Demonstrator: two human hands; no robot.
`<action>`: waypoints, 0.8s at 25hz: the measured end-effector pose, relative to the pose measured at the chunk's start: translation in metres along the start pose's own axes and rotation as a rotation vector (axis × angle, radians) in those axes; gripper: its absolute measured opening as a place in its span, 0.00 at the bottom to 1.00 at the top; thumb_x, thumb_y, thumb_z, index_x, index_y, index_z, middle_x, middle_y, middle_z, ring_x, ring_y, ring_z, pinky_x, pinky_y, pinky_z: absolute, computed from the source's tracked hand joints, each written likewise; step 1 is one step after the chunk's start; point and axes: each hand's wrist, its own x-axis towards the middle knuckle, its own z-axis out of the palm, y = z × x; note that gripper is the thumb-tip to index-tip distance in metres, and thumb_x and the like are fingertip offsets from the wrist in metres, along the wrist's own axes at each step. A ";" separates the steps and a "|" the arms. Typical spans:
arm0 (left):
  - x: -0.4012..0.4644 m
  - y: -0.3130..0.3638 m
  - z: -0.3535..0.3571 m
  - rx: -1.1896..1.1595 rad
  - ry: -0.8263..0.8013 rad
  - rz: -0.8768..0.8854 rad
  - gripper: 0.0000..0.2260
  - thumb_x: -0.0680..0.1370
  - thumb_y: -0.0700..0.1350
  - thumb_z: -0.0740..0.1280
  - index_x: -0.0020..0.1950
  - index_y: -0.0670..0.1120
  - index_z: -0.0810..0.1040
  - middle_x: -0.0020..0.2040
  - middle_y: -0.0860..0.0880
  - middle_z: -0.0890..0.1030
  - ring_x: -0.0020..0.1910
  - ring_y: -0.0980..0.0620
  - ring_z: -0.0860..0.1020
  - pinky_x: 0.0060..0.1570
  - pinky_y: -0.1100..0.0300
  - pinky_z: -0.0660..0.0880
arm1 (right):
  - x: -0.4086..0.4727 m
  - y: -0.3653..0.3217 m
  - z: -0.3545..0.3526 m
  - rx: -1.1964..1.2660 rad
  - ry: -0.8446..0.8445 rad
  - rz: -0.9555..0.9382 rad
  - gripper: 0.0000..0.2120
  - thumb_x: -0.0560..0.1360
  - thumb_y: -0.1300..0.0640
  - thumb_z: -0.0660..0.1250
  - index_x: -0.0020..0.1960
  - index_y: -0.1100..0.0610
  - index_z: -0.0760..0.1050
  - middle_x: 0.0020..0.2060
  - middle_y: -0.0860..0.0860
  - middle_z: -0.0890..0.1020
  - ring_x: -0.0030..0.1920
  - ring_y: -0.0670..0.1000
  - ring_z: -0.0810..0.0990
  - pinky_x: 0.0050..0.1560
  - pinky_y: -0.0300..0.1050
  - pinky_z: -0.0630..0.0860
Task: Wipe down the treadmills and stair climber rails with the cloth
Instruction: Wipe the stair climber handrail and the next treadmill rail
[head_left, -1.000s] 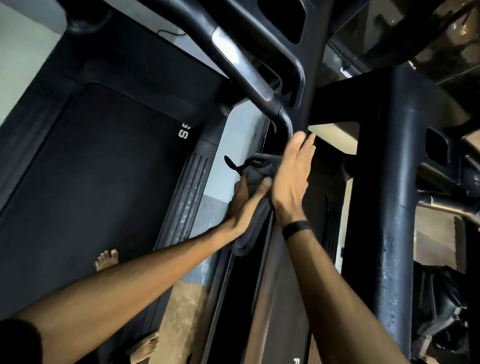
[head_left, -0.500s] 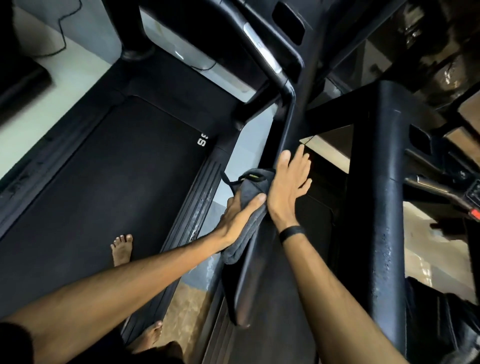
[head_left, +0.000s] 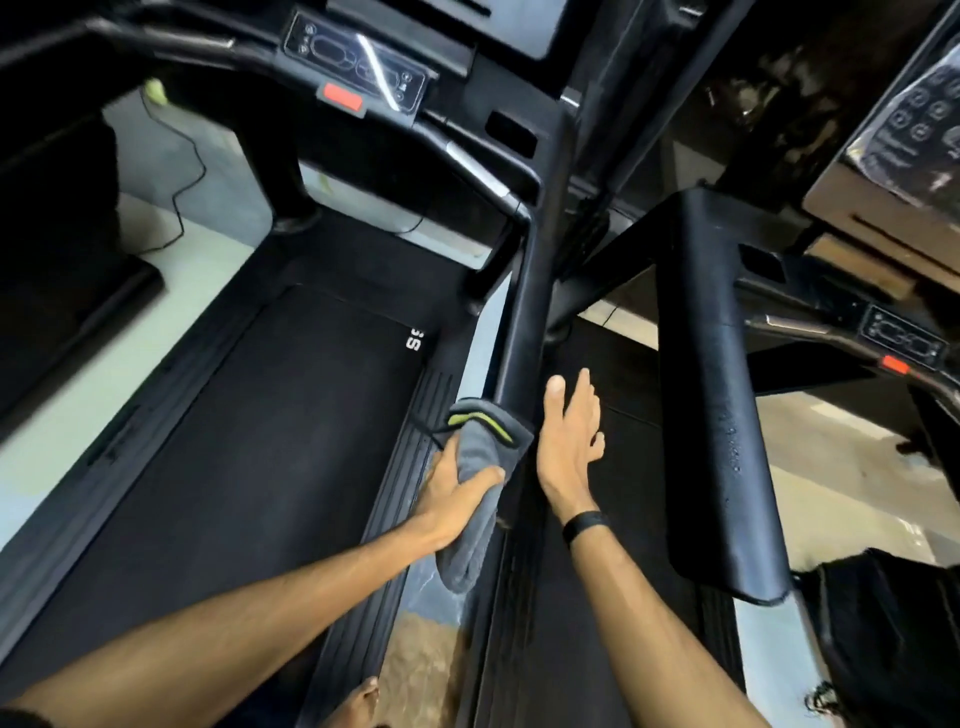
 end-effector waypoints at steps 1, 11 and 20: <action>-0.006 0.004 -0.001 0.043 0.001 -0.011 0.31 0.70 0.57 0.70 0.73 0.55 0.69 0.62 0.52 0.79 0.59 0.51 0.78 0.62 0.54 0.75 | -0.006 -0.001 -0.004 0.006 -0.010 0.003 0.31 0.84 0.39 0.50 0.82 0.49 0.47 0.82 0.49 0.50 0.80 0.45 0.42 0.77 0.56 0.34; -0.054 0.062 -0.063 0.272 -0.153 0.252 0.05 0.64 0.40 0.70 0.35 0.45 0.74 0.29 0.56 0.75 0.28 0.58 0.71 0.29 0.63 0.69 | -0.053 0.011 -0.021 0.147 0.080 0.081 0.25 0.83 0.41 0.56 0.76 0.49 0.66 0.74 0.47 0.70 0.76 0.51 0.64 0.79 0.55 0.54; -0.045 0.141 -0.040 -0.316 -0.327 0.072 0.12 0.74 0.50 0.65 0.53 0.45 0.75 0.50 0.45 0.77 0.48 0.49 0.76 0.48 0.56 0.71 | -0.082 -0.017 -0.039 0.186 0.298 -0.092 0.37 0.75 0.25 0.48 0.78 0.43 0.61 0.76 0.41 0.66 0.75 0.41 0.62 0.77 0.48 0.58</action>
